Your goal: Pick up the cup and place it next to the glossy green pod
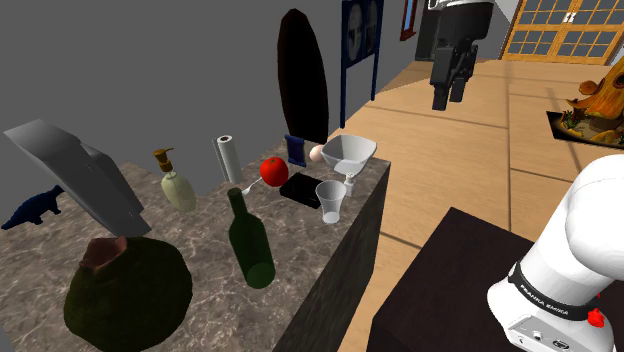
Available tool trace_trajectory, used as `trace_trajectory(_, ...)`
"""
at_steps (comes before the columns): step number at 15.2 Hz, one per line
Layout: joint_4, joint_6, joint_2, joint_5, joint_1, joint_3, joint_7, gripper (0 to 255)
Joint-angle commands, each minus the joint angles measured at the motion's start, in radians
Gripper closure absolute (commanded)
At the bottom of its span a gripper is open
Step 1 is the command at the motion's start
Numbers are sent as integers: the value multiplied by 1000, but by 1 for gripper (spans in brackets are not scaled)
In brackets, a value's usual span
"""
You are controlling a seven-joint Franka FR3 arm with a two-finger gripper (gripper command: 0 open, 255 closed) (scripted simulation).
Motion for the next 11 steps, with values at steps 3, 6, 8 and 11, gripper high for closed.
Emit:
trace_trajectory(3, -26, 65, 43, 3, 1, -12, -18, 0)
trace_trajectory(6, -54, 161, 116, 11, 4, -29, -47, 0)
trace_trajectory(8, -66, 224, 172, 19, 7, -41, -67, 0)
trace_trajectory(11, -73, 315, 264, 35, 13, -57, -100, 0)
